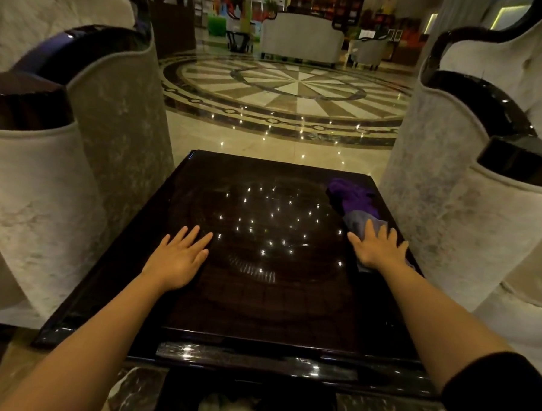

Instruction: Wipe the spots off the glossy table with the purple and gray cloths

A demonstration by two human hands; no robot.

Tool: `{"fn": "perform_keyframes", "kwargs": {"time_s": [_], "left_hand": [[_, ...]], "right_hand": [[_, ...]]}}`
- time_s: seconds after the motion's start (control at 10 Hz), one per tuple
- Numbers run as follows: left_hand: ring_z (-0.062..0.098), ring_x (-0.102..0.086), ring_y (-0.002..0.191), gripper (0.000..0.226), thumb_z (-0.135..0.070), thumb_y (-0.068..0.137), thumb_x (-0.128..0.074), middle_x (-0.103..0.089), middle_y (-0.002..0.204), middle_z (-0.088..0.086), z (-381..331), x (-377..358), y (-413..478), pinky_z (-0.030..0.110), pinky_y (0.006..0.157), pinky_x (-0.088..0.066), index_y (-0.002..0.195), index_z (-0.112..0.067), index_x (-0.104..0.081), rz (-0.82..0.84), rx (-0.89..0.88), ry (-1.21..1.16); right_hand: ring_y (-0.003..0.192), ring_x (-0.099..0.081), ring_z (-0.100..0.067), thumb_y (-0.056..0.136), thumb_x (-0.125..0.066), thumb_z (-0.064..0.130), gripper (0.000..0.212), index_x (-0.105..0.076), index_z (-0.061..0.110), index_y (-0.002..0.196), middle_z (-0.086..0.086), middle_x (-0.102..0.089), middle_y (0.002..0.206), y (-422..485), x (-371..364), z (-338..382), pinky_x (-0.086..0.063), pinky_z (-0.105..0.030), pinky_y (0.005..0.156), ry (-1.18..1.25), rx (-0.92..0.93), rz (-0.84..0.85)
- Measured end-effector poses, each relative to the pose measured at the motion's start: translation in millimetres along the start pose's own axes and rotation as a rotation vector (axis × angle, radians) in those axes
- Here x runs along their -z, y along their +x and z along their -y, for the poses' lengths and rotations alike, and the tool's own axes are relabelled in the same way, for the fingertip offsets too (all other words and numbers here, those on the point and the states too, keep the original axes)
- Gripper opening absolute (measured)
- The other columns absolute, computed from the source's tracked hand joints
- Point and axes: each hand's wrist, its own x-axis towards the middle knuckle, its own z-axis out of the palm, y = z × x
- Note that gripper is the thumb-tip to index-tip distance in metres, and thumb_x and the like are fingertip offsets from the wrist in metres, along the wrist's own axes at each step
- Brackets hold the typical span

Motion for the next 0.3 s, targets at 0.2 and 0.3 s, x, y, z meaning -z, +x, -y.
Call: {"fn": "perform_keyframes", "kwargs": {"time_s": [0.2,0.3], "left_hand": [[0.022,0.004,0.144,0.051,-0.042,0.096,-0.014,0.002,0.157,0.002,-3.9,11.9,-1.0,0.044,0.116,-0.005,0.144,-0.031,0.000,0.090,0.017,0.055],[0.022,0.003,0.144,0.052,-0.044,0.096,-0.015,0.003,0.157,0.001,-7.3,25.7,-1.9,0.046,0.116,-0.004,0.144,-0.032,0.002,0.147,0.034,0.083]], "right_hand": [[0.140,0.009,-0.035,0.090,-0.015,0.057,0.067,0.010,0.021,0.141,-0.015,0.012,0.154,-15.5,13.6,18.0,0.001,-0.054,0.113,-0.005,0.039,0.010],[0.141,0.009,-0.033,0.090,-0.015,0.057,0.067,0.011,0.022,0.141,-0.013,0.013,0.154,-23.0,26.5,29.7,0.000,-0.053,0.113,0.019,0.071,0.023]]}}
